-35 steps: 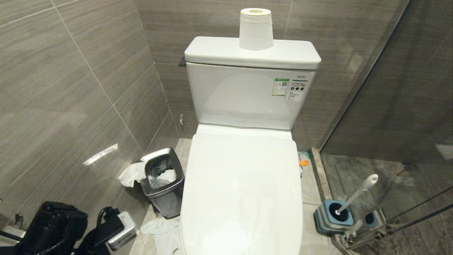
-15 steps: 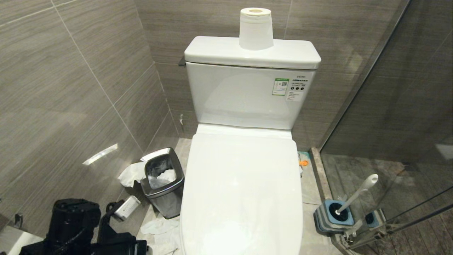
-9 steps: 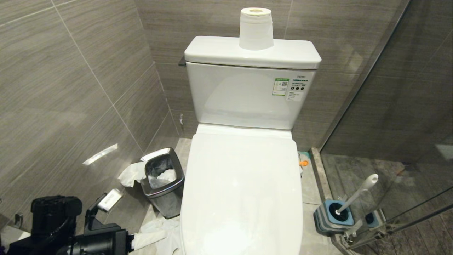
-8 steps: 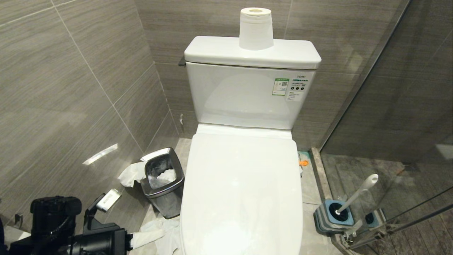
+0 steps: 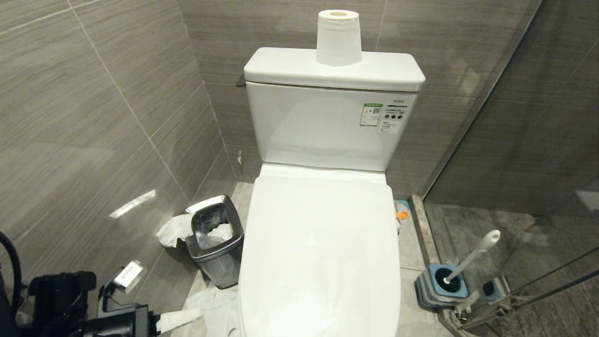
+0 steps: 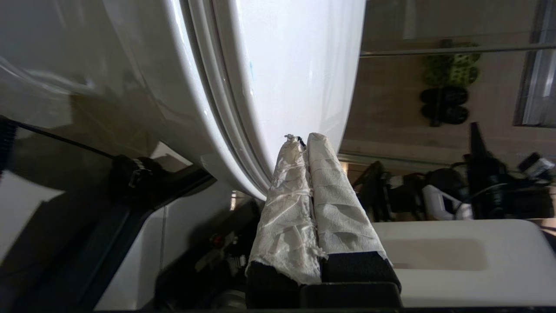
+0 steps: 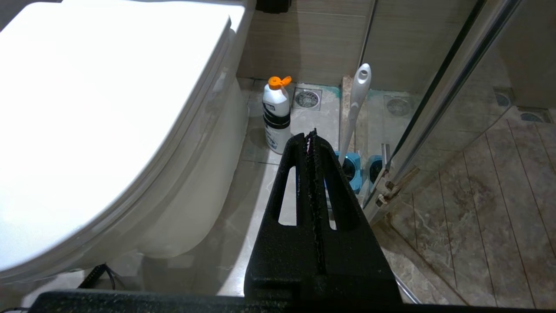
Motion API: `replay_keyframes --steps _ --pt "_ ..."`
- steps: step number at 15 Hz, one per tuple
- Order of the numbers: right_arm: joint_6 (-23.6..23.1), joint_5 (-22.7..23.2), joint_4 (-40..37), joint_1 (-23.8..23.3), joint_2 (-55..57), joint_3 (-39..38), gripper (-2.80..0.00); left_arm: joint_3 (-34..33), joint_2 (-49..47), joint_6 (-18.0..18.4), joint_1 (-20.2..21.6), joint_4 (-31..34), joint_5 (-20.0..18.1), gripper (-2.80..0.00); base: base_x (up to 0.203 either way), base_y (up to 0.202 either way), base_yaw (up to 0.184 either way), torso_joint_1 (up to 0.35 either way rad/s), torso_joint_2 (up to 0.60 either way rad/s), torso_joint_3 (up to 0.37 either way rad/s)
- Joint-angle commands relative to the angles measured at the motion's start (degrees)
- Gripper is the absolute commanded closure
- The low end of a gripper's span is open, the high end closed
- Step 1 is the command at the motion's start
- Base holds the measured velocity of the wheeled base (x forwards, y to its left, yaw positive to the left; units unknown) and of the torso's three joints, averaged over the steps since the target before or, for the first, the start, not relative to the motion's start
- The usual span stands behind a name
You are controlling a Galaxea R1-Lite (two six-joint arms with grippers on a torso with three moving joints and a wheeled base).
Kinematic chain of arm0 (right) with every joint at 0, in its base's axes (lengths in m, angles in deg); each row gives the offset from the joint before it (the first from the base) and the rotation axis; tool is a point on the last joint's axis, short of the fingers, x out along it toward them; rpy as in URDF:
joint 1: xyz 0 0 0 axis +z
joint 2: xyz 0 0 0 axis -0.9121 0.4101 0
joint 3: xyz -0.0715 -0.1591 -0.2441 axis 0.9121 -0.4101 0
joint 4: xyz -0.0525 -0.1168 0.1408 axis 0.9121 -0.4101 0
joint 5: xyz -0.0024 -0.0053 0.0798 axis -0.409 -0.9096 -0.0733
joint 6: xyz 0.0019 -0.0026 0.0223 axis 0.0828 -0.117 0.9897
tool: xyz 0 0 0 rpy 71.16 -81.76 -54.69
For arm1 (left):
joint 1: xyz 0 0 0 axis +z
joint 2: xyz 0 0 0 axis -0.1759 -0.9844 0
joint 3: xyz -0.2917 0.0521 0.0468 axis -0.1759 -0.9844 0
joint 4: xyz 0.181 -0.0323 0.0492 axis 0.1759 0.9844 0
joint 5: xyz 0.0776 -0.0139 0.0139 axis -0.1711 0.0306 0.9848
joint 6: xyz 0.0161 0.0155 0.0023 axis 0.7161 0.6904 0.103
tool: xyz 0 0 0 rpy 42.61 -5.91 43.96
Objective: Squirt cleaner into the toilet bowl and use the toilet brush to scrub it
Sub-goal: Use the left hand to lift the toilet lid slightly
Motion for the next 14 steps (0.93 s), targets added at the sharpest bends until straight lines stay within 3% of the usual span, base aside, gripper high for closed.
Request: replay_keyframes --steps 1,3,5,10,14 --pt "0.0 0.0 0.0 0.0 0.0 0.0 0.00 0.3 -1.2 -1.7 1.8 -0.3 -0.8 0.00 0.000 0.000 0.000 0.000 0.00 0.000" --pt "0.0 0.0 0.0 0.0 0.0 0.0 0.00 0.5 -3.3 -1.3 4.8 -1.1 -1.2 0.00 0.000 0.000 0.000 0.000 0.00 0.000" --pt "0.0 0.0 0.0 0.0 0.0 0.0 0.00 0.4 -3.5 -1.1 8.6 -3.0 -4.9 0.00 0.000 0.000 0.000 0.000 0.00 0.000" --pt "0.0 0.0 0.0 0.0 0.0 0.0 0.00 -0.6 -3.6 -0.8 15.3 -3.3 -5.9 0.00 0.000 0.000 0.000 0.000 0.00 0.000" --pt "0.0 0.0 0.0 0.0 0.0 -0.1 0.00 -0.7 -8.9 -0.2 14.9 -3.4 -6.6 0.00 0.000 0.000 0.000 0.000 0.00 0.000"
